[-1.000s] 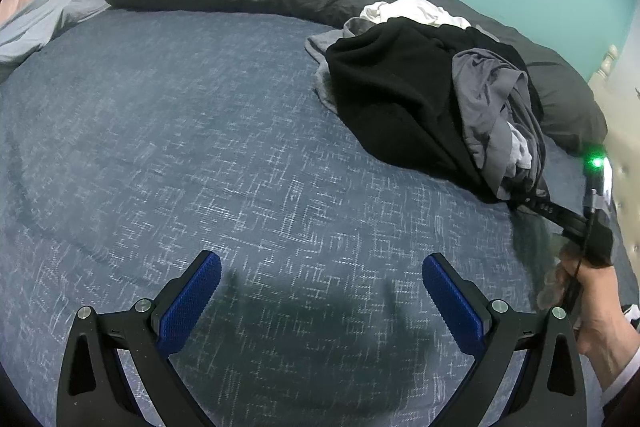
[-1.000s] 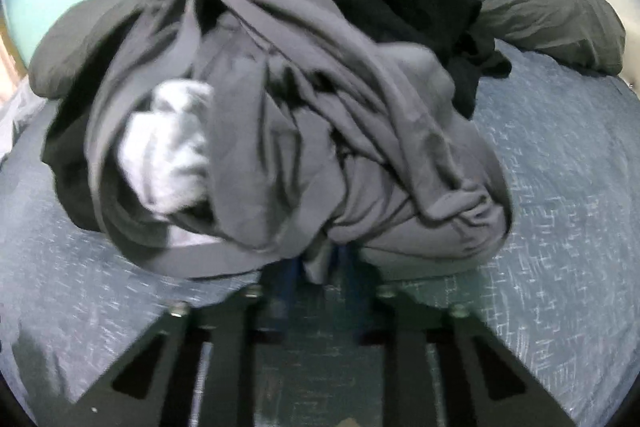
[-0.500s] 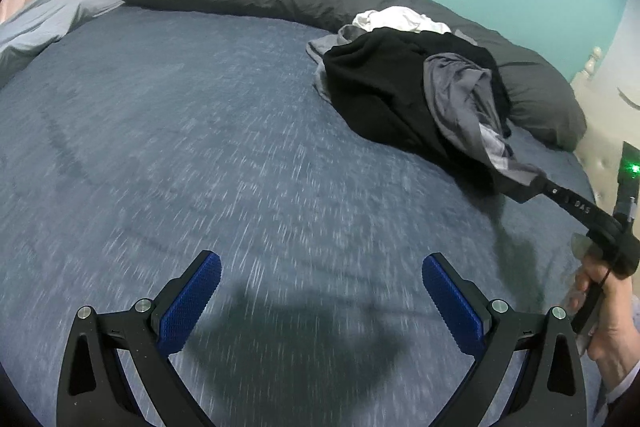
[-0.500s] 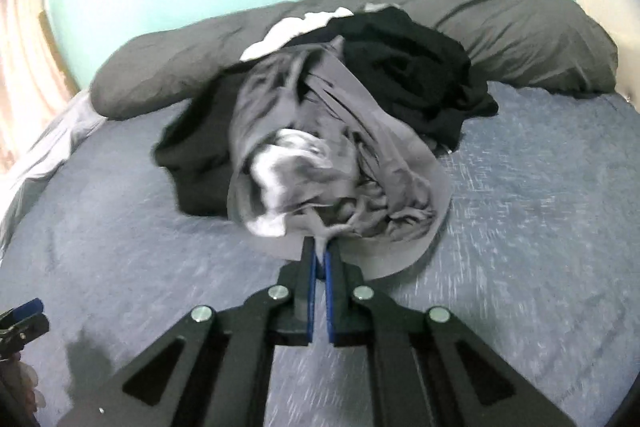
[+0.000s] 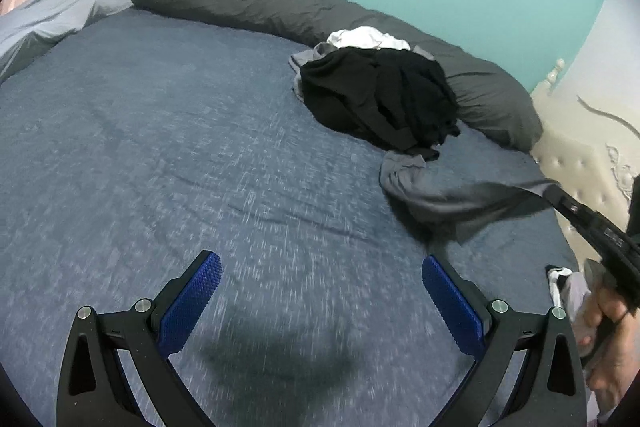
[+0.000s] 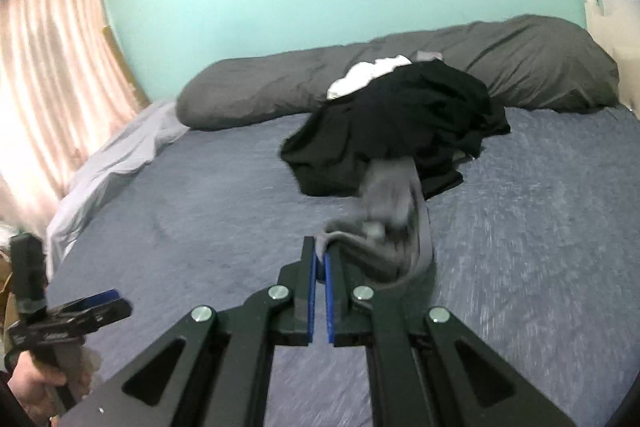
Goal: Fold clothes
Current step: 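Pull the grey garment out of the pile and lay it on the bed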
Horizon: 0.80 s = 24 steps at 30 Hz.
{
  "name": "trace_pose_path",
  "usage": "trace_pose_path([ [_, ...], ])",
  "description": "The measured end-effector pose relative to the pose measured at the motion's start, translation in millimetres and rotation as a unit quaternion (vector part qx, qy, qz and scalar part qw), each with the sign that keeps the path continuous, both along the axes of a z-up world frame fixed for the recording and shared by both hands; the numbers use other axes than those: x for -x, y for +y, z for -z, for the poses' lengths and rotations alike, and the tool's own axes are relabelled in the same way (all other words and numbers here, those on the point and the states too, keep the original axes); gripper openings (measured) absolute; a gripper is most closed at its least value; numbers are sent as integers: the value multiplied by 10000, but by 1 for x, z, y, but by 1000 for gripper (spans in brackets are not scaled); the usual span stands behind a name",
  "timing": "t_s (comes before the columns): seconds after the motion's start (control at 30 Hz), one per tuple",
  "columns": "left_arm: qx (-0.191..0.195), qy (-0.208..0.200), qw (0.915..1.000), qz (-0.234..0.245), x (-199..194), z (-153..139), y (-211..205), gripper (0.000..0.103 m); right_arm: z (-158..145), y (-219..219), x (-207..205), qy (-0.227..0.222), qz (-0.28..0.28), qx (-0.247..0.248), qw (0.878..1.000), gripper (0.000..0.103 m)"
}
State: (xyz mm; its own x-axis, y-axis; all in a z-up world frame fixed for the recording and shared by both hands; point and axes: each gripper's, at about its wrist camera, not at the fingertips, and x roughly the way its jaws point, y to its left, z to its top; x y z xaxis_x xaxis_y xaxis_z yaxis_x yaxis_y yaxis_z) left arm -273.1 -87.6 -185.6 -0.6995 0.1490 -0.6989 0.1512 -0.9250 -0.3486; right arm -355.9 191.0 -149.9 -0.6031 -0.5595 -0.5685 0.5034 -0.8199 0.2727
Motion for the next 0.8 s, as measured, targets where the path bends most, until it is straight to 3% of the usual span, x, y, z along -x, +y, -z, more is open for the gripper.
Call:
trace_pose_path([
  [0.23,-187,160,9996,135,-60,-24,6,103,-61,10,-95,152,-496,238,9984,3],
  [0.37,-327,180,9990,265,-90,-23,12,103,-72,20,-139,44,-769,369,9963,3],
  [0.43,-403,113,9985,355,-102,-12,16,103,-60,28,-157,-185,-795,383,9959,3],
  [0.57,-317,-56,9983,490,-121,16,26,103,-5,46,-185,-680,-704,605,9934,3],
  [0.8,-178,-194,9984,500,-131,70,38,103,78,60,-200,-979,-309,716,9921,3],
])
